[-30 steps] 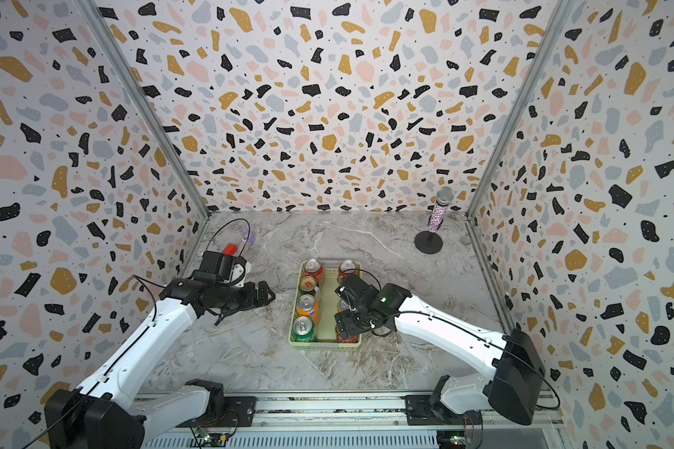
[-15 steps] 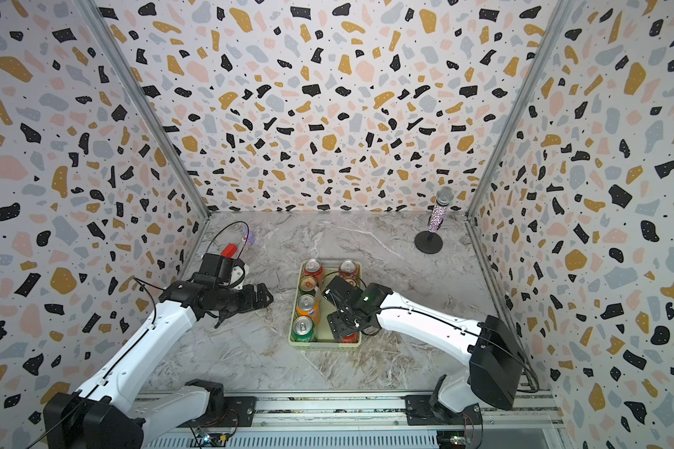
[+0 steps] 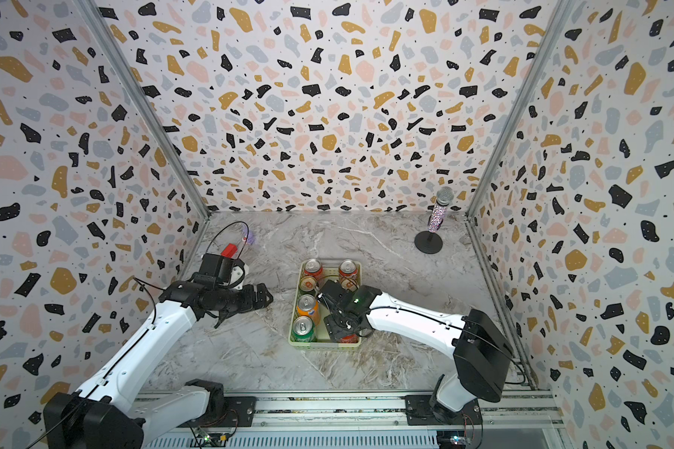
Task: Take out the drinks from the basket
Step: Pick up the drink from the basket.
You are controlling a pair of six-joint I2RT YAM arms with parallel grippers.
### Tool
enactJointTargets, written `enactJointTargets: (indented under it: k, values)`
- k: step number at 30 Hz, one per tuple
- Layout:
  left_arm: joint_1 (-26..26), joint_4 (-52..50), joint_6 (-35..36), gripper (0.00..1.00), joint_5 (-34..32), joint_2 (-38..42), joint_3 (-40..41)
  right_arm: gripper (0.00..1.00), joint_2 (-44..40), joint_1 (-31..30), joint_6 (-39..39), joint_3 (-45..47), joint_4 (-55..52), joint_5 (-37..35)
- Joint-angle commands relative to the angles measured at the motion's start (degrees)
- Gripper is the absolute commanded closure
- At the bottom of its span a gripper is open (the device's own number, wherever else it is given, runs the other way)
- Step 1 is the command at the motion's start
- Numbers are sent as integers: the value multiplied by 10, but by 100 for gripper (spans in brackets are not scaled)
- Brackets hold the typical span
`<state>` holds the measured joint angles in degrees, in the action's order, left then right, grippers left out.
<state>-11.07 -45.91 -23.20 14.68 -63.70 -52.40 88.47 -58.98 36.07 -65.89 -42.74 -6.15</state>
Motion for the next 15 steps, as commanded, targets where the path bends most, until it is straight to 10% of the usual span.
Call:
enactJointTargets:
  k: [1, 11, 15]
  values:
    - [-3, 1, 0, 0, 4, 6, 7, 24, 3, -3, 12, 8, 2, -15]
    - [-4, 2, 0, 0, 7, 6, 8, 30, 10, -9, 14, 14, -4, -28]
    - [-4, 2, -1, 0, 6, 11, 9, 47, 8, -14, 11, 11, -13, -28]
